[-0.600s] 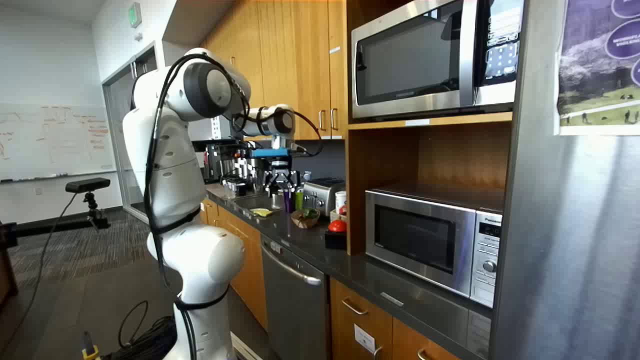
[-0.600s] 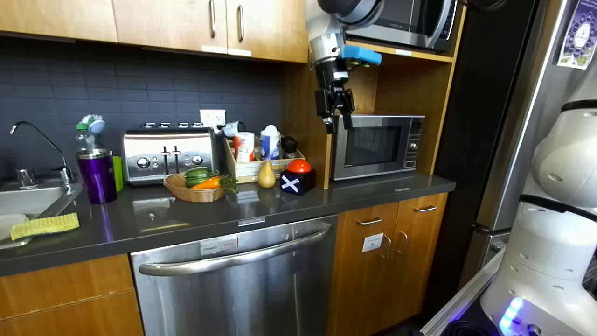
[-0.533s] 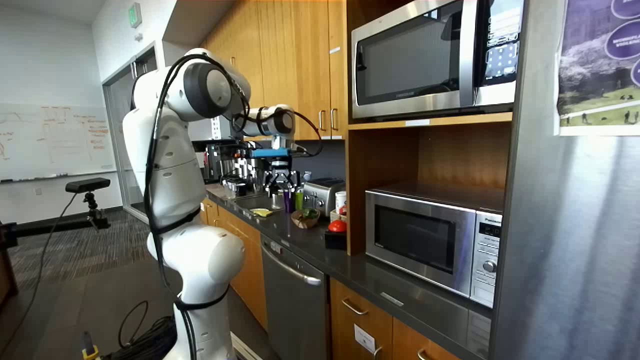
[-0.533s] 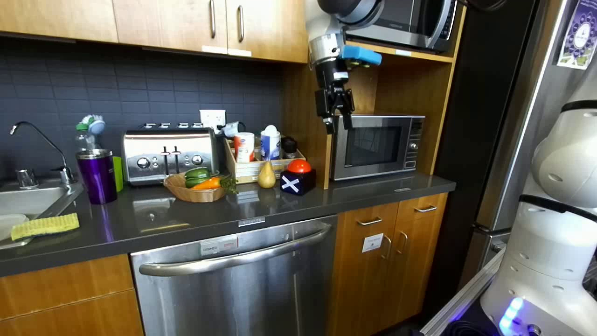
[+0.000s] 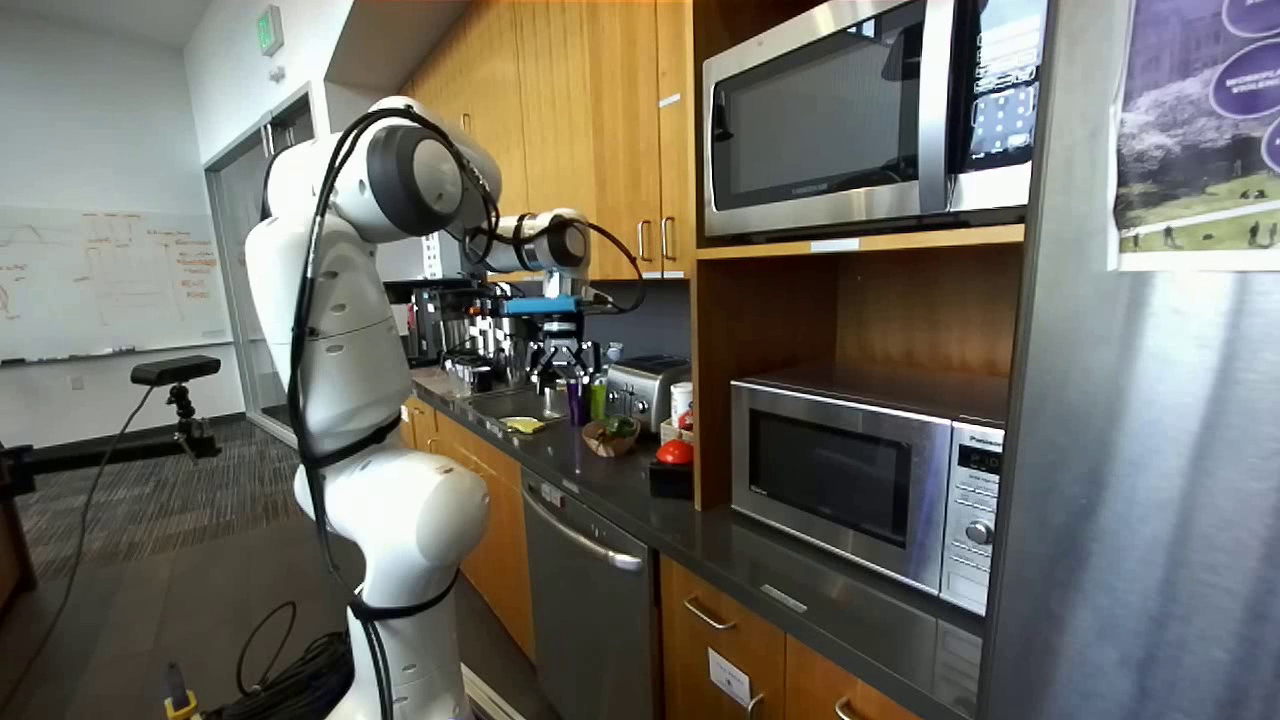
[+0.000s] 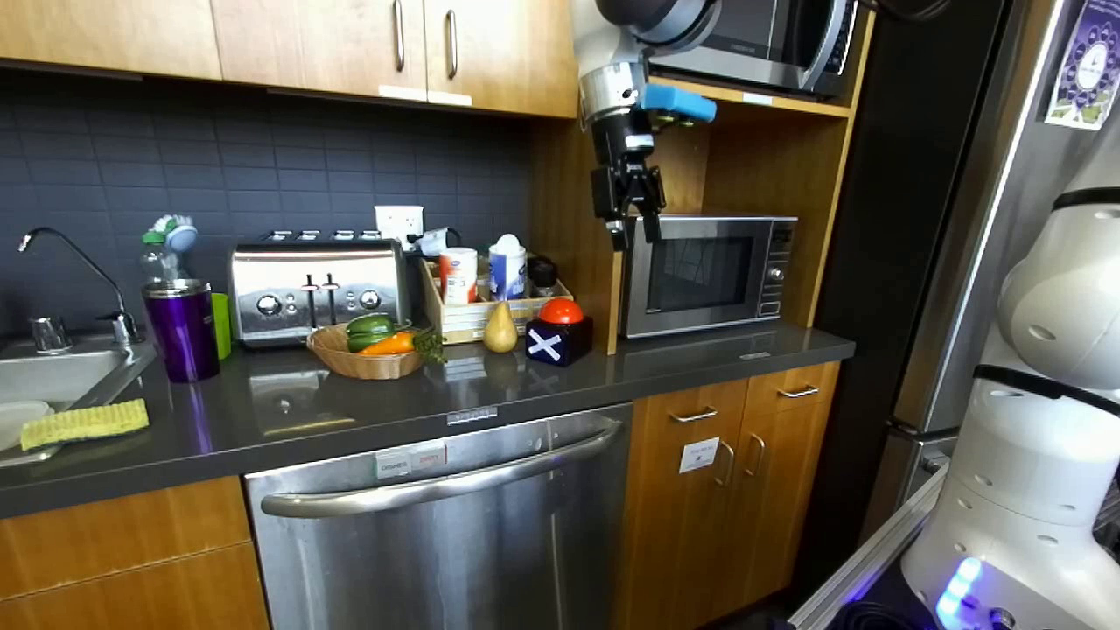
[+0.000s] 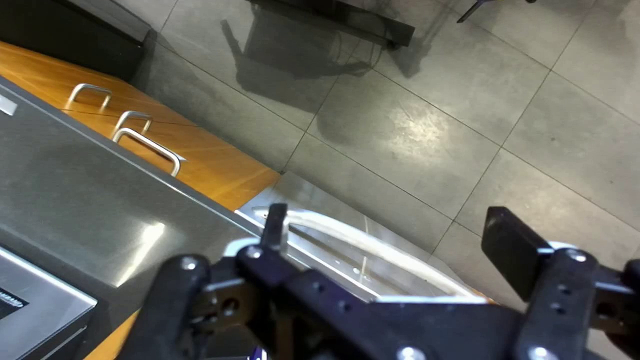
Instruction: Press down the orange button
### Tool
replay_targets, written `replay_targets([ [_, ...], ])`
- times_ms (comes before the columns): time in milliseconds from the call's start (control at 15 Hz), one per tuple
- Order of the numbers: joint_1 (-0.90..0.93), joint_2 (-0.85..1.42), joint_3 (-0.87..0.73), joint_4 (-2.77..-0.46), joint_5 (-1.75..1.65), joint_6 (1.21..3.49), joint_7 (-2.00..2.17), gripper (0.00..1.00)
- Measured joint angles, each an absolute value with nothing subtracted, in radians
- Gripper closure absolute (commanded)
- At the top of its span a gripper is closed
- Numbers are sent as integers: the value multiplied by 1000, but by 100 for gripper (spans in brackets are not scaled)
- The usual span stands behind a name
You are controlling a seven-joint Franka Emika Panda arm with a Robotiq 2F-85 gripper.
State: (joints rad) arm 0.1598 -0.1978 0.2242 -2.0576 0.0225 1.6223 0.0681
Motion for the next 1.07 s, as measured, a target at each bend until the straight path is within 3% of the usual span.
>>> replay_targets([
  [1067,161,-67,218,-2186,-40,2081,-63,0],
])
